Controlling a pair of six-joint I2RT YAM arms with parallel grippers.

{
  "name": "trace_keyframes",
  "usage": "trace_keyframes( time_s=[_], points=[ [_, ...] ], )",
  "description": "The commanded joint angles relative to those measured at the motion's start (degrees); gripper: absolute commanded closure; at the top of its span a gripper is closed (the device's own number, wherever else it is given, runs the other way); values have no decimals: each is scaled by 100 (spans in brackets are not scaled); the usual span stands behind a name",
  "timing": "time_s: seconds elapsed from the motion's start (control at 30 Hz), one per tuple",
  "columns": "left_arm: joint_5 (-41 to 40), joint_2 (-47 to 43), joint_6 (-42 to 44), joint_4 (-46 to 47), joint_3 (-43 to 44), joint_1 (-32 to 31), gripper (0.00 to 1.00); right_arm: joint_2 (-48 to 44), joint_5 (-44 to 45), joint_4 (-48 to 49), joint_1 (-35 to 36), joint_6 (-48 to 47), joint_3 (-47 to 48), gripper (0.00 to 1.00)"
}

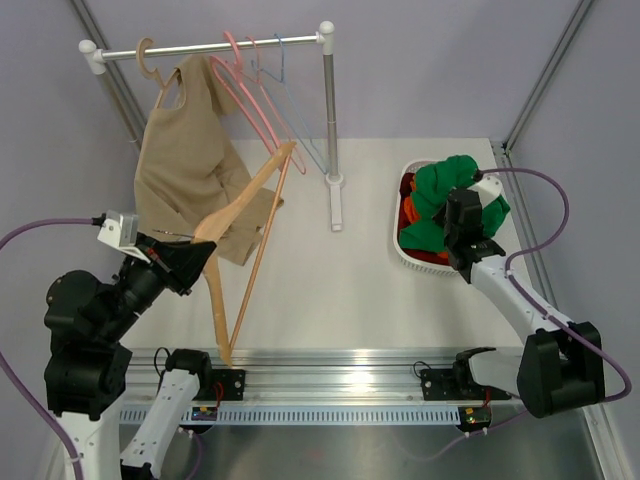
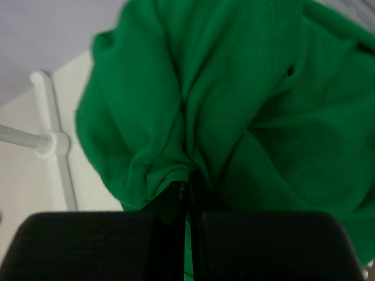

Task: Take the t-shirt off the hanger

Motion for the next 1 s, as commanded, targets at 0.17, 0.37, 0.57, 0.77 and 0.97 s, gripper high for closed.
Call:
trace_keyframes(
  time_s=[0.17,0.37,0.57,0.77,0.97],
  points=[
    [-1444,384,582,-280,813,-24,100,28,355,5,-113,880,-612,94],
    [-3257,991,1030,-755,954,-24,100,-689,110,-494,-113,942,-376,16],
    [-3531,1895,1268,-1044,2268,-24,100,-1587,-769,-812,-113,837,-50,13],
    [-3276,3337,1681,-1511,3641,-24,100,-1930,-1341,-778,-113,889,-207,12],
    [-2953,4759,1953,-1502,4741,72,100,-2282,-1710,-777,-105,846,-480,11]
  ],
)
